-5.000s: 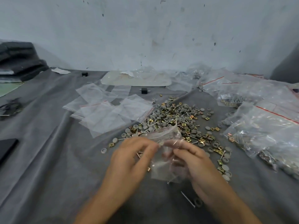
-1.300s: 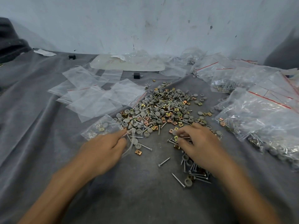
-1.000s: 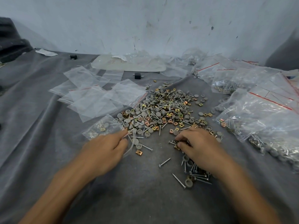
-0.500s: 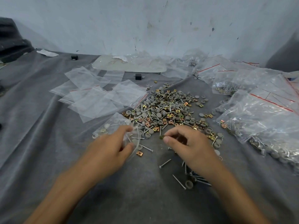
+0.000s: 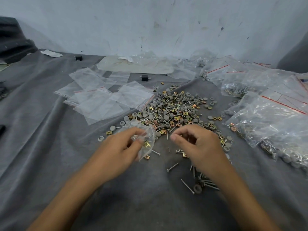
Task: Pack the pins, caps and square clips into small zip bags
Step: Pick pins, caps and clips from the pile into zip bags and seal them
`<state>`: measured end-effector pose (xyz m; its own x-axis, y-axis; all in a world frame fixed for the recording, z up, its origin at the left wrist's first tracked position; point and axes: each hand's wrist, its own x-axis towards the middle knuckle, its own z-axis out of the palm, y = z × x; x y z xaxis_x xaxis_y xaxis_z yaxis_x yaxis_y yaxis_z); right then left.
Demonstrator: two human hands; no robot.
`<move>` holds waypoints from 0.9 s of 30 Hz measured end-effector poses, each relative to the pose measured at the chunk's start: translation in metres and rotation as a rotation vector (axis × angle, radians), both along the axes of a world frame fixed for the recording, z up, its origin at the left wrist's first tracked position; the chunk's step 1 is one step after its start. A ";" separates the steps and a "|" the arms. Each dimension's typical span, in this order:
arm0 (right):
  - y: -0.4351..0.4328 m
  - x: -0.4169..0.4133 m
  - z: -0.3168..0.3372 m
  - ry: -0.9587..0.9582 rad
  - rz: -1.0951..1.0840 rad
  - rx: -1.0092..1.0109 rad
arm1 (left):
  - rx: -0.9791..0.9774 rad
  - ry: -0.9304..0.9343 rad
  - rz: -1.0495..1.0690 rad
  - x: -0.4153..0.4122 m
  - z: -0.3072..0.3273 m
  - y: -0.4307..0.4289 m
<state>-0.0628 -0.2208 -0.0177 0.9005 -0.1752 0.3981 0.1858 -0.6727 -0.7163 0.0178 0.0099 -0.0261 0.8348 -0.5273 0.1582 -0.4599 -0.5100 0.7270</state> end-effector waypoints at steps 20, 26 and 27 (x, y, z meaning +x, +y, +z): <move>-0.026 -0.010 0.000 0.386 -0.014 -0.508 | 0.037 0.021 -0.049 -0.002 -0.004 -0.005; -0.012 -0.009 0.001 0.190 0.057 -0.083 | 0.096 0.060 -0.082 -0.008 -0.001 -0.009; -0.006 -0.009 0.000 0.178 0.088 -0.052 | 0.105 0.060 -0.082 -0.009 0.000 -0.010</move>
<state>-0.0718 -0.2269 -0.0173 0.9684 -0.0763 0.2376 0.1188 -0.6965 -0.7076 0.0090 -0.0005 -0.0257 0.7947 -0.6050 0.0494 -0.4603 -0.5476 0.6988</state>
